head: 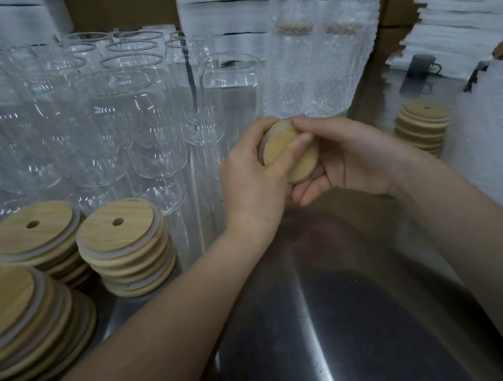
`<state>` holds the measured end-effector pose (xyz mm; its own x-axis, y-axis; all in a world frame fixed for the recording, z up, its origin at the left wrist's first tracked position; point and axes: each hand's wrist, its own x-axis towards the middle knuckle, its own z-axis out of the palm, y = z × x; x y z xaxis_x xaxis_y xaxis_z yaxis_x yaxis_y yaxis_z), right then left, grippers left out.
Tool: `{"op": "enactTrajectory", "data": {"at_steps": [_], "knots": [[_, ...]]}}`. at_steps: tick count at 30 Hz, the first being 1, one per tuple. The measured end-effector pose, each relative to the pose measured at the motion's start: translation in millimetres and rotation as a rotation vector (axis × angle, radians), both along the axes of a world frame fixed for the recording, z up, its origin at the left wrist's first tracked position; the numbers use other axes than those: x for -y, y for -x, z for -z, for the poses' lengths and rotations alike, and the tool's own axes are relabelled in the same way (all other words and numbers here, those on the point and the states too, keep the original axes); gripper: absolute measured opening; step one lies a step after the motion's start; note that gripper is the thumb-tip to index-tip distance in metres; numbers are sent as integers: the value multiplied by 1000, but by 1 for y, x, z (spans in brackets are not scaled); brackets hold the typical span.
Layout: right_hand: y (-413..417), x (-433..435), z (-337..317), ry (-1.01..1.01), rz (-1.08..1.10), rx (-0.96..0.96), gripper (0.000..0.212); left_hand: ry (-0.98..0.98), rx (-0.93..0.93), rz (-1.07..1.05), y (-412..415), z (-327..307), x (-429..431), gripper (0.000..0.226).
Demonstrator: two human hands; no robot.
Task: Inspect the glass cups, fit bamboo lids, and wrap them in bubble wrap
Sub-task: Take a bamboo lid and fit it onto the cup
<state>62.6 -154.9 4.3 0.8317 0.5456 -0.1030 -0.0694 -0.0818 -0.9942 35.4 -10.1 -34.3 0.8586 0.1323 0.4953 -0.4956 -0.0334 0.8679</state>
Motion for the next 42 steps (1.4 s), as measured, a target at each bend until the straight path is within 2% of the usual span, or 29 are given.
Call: {"op": "enactTrajectory", "data": {"at_steps": [2, 8, 20, 22, 26, 30, 33, 38, 42], "knots": [[0, -1, 1, -8, 4, 17, 48, 2, 31, -2, 0, 0, 0, 3], [-3, -4, 3, -13, 88, 51, 61, 15, -53, 13, -2, 2, 3, 25], [-7, -1, 5, -142, 134, -11, 58, -50, -49, 65, 3, 3, 8, 61], [-9, -1, 6, -228, 204, -14, 48, -80, -6, -13, 7, 2, 8, 62], [-14, -1, 12, -321, 425, 6, 38, -173, 131, -342, 9, -7, 2, 58], [-15, -12, 18, -294, 478, 0, 43, -236, 55, -560, 4, -10, -4, 69], [-13, -20, 20, -292, 400, -22, 49, -276, -64, -493, -5, -3, -7, 83], [-10, -25, 20, -294, 360, -57, 61, -163, -189, -289, -22, 8, -12, 101], [-11, -23, 19, -299, 398, -59, 66, -162, -229, -273, -31, 13, -13, 108]]}}
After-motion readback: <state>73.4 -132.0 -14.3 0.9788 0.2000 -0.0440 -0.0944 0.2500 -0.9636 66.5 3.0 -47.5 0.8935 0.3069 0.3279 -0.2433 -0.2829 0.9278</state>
